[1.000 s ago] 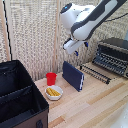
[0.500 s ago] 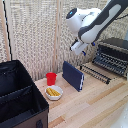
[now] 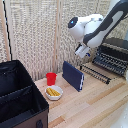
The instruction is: Gently stretch your hand towards the oven tray's handle, obtaining a firm grip, and draw it cautiously out of the oven. Transition your grip to the hot dog bowl, gingerly seizing the edge, and elevate it from the surface. Hover the bowl over the tray, delicately lower it, and temper your grip, establishing the bowl's equilibrium.
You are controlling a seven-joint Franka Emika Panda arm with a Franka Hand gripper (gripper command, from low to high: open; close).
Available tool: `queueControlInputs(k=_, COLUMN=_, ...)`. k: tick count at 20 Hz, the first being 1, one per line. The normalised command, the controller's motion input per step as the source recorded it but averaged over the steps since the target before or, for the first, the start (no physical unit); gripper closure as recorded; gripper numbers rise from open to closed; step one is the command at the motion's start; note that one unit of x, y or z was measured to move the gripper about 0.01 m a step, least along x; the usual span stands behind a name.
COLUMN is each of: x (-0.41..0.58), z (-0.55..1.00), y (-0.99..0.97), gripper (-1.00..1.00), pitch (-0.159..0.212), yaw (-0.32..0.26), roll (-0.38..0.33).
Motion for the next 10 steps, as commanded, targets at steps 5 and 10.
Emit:
queueControlInputs(k=5, x=0.023, z=-0.13, y=-0.57, gripper=-1.00, pitch=0.020, yaw=0.125, roll=-0.199)
queueControlInputs(k=10, x=0.061, z=-0.21, y=-0.56, gripper=-1.00, pitch=0.034, yaw=0.135, roll=-0.184)
